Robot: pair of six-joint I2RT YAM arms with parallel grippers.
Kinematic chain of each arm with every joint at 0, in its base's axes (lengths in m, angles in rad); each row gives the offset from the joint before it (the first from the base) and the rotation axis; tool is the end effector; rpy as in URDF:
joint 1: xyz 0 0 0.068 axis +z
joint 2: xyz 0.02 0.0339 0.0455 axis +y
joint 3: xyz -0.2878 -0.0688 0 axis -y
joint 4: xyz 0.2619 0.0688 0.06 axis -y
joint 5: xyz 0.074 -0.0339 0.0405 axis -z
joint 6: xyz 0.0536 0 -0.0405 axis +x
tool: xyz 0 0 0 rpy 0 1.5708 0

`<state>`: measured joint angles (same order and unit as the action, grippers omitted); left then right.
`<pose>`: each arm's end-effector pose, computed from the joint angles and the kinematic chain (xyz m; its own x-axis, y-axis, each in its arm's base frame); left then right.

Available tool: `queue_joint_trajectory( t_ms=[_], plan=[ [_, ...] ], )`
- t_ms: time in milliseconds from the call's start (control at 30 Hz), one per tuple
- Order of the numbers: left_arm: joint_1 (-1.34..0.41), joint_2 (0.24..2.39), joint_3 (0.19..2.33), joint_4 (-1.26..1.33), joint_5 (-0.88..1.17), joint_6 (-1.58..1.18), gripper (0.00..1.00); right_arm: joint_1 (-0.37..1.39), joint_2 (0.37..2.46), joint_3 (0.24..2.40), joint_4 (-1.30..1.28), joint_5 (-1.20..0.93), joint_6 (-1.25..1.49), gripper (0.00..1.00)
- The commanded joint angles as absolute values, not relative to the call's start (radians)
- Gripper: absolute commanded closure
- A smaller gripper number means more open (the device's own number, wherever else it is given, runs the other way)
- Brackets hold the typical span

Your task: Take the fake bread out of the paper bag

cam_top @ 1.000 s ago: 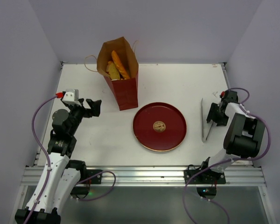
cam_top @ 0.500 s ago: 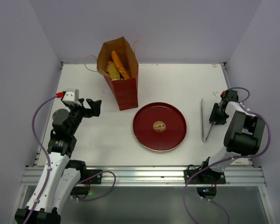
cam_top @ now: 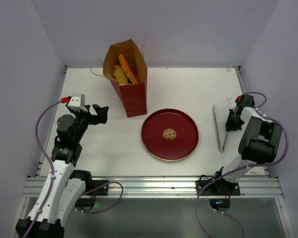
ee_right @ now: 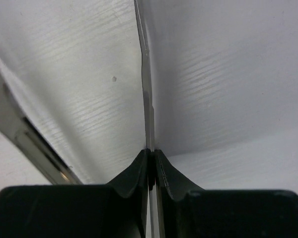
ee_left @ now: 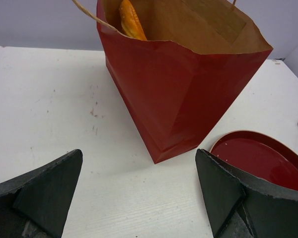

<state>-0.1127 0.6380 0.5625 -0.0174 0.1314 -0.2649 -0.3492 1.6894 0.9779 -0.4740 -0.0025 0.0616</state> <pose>0.1791 -0.0273 0.3132 -0.1521 -0.2440 -0.9578 0.2086 0.9393 -0.2724 0.3191 -0.1160 0.1555 -0.8481 0.3743 -0.3750 0.3942 0.9187 0.0254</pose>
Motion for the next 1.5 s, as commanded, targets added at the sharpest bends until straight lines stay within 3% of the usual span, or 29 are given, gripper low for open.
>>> queue_joint_trajectory(
  t_ms=[0, 233, 633, 1167, 1467],
  plan=[
    [-0.120, 0.638, 0.568, 0.011, 0.137, -0.242, 0.00, -0.348, 1.701, 1.006, -0.433, -0.038, 0.060, 0.89],
    [-0.120, 0.637, 0.569, 0.011, 0.140, -0.242, 0.00, -0.350, 1.712, 1.031, -0.417, -0.057, 0.032, 1.00],
    [-0.120, 0.638, 0.569, 0.014, 0.143, -0.242, 0.00, -0.345, 1.787, 1.189, -0.419, -0.130, -0.113, 1.00],
    [-0.120, 0.661, 0.571, 0.011, 0.140, -0.235, 0.00, -0.180, 2.109, 1.638, -0.581, -0.118, -0.178, 1.00],
    [-0.120, 0.669, 0.571, 0.011, 0.141, -0.233, 0.00, -0.179, 2.160, 1.697, -0.606, -0.146, -0.195, 0.95]
  ],
)
